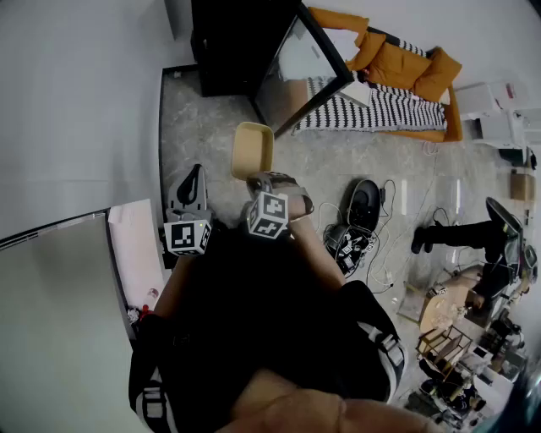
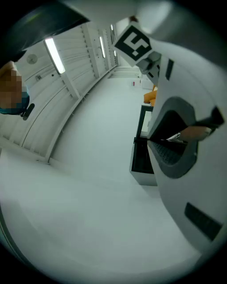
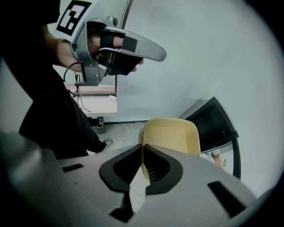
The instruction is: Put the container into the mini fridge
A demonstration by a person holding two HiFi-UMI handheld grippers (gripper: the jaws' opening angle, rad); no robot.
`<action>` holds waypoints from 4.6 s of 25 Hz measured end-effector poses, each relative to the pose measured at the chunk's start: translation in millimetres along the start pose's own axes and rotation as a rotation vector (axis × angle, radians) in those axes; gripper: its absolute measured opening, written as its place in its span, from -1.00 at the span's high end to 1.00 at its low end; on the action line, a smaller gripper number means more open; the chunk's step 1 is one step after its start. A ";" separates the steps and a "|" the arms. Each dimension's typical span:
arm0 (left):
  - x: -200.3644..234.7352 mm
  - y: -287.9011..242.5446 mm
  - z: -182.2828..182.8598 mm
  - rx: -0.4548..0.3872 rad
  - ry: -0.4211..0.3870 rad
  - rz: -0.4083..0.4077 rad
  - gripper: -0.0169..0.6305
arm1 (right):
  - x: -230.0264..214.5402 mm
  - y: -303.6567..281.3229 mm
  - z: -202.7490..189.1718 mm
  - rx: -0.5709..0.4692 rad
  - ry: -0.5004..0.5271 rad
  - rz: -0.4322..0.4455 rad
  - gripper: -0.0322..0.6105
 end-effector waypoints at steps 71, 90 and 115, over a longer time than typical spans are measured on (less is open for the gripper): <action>149.6 -262.2 22.5 0.050 -0.005 0.060 0.93 | -254.8 -210.4 9.9 -0.044 0.011 0.024 0.86; 240.4 -360.9 10.1 0.055 -0.037 0.051 0.93 | -348.0 -321.8 20.3 0.022 -0.015 0.014 0.86; 341.9 -458.4 -72.7 0.097 -0.019 0.006 0.93 | -417.8 -571.5 4.4 0.137 0.024 -0.063 0.86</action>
Point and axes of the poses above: the fingertips, and each gripper's own axes: y backward along the fingers, x to its left, z out of its top, the point moved 7 cm from there along y, backward along the fingers, and after that the axes turned 11 degrees about -z, right-handed, at the moved point
